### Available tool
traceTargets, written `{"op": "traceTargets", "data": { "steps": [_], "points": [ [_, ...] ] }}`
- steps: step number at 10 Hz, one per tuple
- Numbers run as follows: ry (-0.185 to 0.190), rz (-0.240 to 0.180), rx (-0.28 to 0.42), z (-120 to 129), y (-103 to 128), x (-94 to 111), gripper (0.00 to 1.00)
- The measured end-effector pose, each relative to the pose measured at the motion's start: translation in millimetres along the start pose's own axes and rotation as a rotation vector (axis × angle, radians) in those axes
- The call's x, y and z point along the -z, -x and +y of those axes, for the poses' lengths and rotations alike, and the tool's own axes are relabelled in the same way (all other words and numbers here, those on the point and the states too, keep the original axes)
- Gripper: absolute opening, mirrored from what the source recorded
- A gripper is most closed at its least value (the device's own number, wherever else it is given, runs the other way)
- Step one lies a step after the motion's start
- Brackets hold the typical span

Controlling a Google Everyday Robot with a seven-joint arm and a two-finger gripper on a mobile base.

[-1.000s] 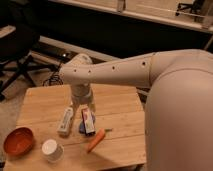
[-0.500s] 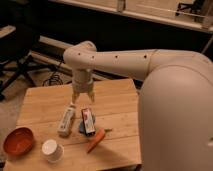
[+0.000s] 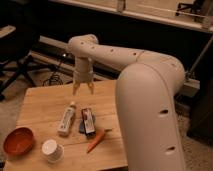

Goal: Stand the bottle upright

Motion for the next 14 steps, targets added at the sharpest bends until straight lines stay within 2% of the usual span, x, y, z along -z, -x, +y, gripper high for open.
{"op": "traceTargets", "data": {
  "steps": [2,6,10,14],
  "points": [
    [-0.021,0.025,-0.061,9.8,16.1,-20.9,0.65],
    [-0.032,0.032,-0.185,27.2,48.1,-59.8,0.65],
    [-0.053,0.074,-0.221,46.1,63.9,-95.9,0.65],
    [-0.051,0.115,-0.255,43.0,74.1,-121.5,0.65]
  ]
}}
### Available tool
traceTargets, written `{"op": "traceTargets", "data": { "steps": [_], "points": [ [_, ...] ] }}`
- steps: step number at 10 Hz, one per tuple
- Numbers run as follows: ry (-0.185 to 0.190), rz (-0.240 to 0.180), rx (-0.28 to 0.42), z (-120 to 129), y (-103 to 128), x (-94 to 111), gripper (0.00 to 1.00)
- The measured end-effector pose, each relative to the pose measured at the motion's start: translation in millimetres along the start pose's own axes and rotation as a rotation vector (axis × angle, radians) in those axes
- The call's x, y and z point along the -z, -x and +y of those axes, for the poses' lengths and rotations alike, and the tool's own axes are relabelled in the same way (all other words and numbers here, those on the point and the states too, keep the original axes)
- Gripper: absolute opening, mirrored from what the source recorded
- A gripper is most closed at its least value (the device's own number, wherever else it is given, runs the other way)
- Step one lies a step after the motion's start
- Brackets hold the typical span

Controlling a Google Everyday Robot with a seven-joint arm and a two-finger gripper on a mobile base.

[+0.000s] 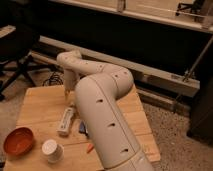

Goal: Stand the bottle upright

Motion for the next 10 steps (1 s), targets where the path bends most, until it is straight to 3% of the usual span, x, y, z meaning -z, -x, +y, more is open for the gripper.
{"op": "traceTargets", "data": {
  "steps": [3,10],
  "points": [
    [-0.011,0.04,-0.002,-4.3,4.1,-15.7,0.65],
    [-0.062,0.11,0.038,14.3,2.7,-30.3,0.65]
  ]
}}
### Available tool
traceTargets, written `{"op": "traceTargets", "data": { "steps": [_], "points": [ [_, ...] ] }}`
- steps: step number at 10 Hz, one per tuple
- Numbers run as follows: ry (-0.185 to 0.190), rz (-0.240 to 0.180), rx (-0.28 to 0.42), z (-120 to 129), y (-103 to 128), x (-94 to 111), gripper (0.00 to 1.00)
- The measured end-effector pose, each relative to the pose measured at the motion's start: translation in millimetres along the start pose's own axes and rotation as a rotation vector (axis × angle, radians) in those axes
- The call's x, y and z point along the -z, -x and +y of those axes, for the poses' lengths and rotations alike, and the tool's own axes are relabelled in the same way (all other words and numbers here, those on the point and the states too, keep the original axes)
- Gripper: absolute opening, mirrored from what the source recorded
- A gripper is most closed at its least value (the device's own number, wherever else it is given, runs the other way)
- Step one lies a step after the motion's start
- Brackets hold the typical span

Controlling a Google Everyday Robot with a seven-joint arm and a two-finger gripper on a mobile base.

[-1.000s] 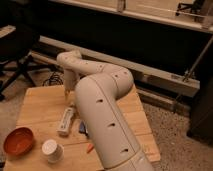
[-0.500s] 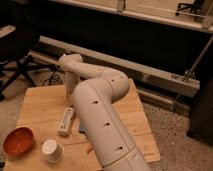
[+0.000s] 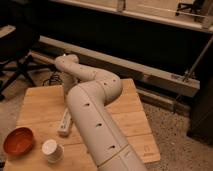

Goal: Stand the bottle upright

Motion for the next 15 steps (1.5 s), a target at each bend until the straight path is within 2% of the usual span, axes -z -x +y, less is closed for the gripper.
{"op": "traceTargets", "data": {
  "steps": [1,3,6,7,9,11,14,15],
  "points": [
    [-0.003,0.005,0.002,0.0,1.3,-2.1,0.62],
    [-0.006,0.009,0.01,0.2,4.8,-3.9,0.44],
    [0.008,-0.003,0.037,3.1,7.1,4.4,0.14],
    [0.013,-0.005,0.044,1.6,7.1,7.3,0.09],
    [0.031,-0.023,0.062,-0.9,7.3,16.8,0.09],
    [0.066,-0.103,0.094,-1.1,9.3,44.2,0.09],
    [0.099,-0.288,0.163,-1.5,-3.9,97.8,0.09],
    [0.104,-0.333,0.176,-2.3,-11.5,107.2,0.09]
  ]
}}
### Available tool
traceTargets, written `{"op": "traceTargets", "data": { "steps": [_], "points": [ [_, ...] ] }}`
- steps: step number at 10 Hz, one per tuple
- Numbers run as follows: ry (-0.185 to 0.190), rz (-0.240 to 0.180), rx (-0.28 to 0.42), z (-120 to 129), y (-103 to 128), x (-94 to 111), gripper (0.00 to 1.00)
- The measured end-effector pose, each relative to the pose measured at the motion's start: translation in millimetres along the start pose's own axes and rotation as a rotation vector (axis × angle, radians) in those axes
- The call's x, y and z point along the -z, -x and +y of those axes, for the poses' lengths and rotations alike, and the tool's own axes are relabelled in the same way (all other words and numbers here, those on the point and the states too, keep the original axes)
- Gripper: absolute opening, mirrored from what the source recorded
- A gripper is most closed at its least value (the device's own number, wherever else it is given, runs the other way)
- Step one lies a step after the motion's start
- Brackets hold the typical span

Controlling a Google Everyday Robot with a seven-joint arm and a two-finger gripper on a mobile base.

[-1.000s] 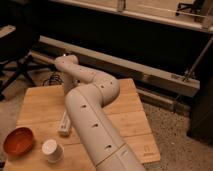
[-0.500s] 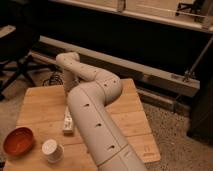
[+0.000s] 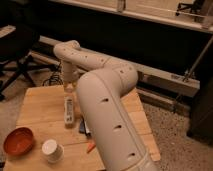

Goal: Stand the bottle upright

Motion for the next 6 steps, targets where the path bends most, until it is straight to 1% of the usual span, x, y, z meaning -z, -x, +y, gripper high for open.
{"op": "traceTargets", "data": {
  "steps": [1,2,4,5,6],
  "points": [
    [0.0,-0.067,0.024,1.7,-11.4,14.0,0.09],
    [0.001,-0.109,0.039,4.3,-19.3,21.4,0.09],
    [-0.005,-0.219,0.067,6.5,-40.8,38.6,0.09],
    [-0.006,-0.282,0.084,7.6,-51.7,47.2,0.09],
    [-0.006,-0.326,0.099,9.0,-61.1,52.3,0.09]
  ]
}}
